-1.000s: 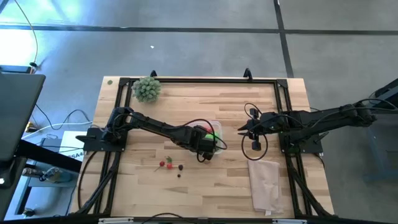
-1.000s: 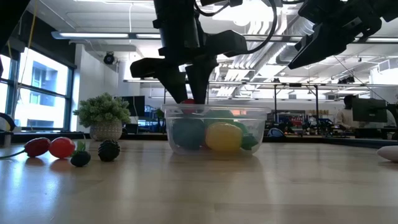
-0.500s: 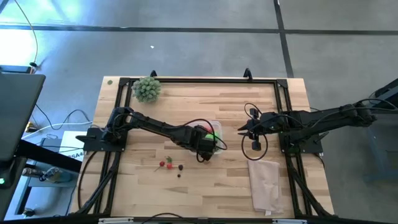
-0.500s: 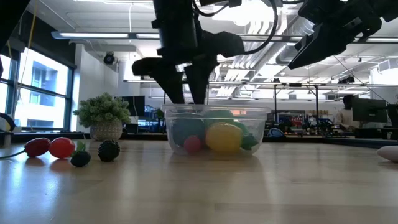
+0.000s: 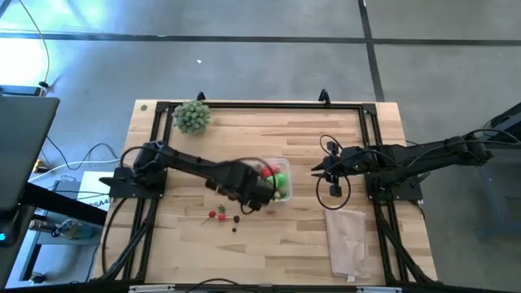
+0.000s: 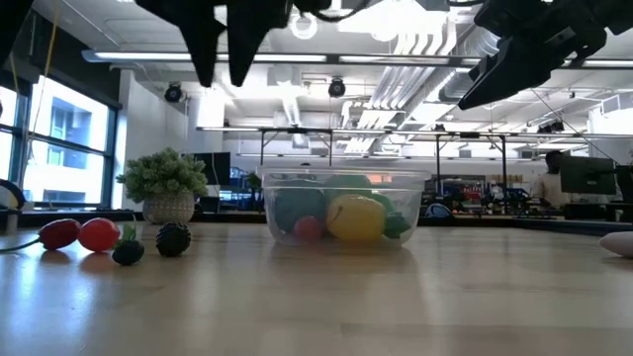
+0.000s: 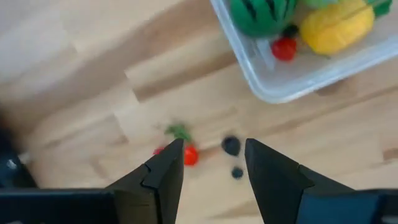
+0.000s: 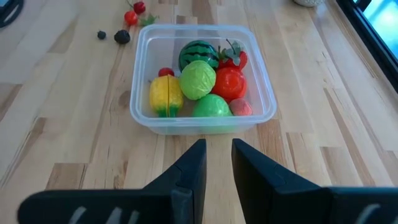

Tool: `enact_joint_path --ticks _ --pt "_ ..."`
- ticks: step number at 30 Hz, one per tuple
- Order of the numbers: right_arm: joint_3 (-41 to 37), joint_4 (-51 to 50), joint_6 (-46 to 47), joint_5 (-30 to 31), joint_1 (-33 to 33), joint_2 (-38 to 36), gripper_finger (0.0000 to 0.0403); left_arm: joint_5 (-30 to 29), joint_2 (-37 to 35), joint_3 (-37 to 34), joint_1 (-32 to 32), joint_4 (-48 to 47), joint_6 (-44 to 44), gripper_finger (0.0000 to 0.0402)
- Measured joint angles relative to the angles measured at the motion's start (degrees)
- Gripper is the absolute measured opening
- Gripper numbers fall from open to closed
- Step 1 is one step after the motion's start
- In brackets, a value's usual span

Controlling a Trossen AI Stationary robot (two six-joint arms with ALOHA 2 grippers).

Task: Pick and placing Produce into tupperware
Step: Put the left red cherry into the transparent bin

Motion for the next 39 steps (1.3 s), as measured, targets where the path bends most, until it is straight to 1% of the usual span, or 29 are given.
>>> enact_joint_path --ticks 2,5,10,12,17,22,26,32,39 --pt "0.00 -0.04 0.00 -0.01 -0.01 0.00 0.0067 -0.31 -0.59 -1.54 -2.26 -0.21 -3.92 0.0161" --pt "0.00 -0.08 0.00 -0.01 0.00 0.00 0.0067 -2.29 -1.04 -3.19 -5.75 -0.23 -9.78 0.0161" --pt "0.00 -0.02 0.00 -0.01 0.01 0.00 0.0067 -8.20 -0.95 -6.06 -11.87 -0.20 -21.42 0.0161" --pt "0.00 -0.02 0.00 -0.01 0.01 0.00 0.0067 -9.51 -0.95 -7.50 -14.00 -0.18 -25.02 0.0161" --pt "0.00 -0.05 0.00 -0.01 0.01 0.00 0.0067 -9.16 -0.95 -12.08 -17.60 -0.19 -32.87 0.0161" --pt "0.00 -0.03 0.00 -0.01 0.00 0.00 0.0067 -7.44 -0.95 -16.54 -19.35 -0.02 -40.53 0.0161" --pt "0.00 -0.03 0.00 0.01 0.00 0.00 0.0067 -7.04 -1.19 -19.40 -19.70 1.21 -42.18 0.0161" --pt "0.00 -0.05 0.00 -0.01 0.01 0.00 0.0067 -6.90 -3.84 -26.24 -19.49 9.29 -40.23 0.0161" --pt "0.00 -0.05 0.00 -0.01 0.01 0.00 0.0067 -7.47 -9.40 -34.31 -19.53 16.67 -39.59 0.0161"
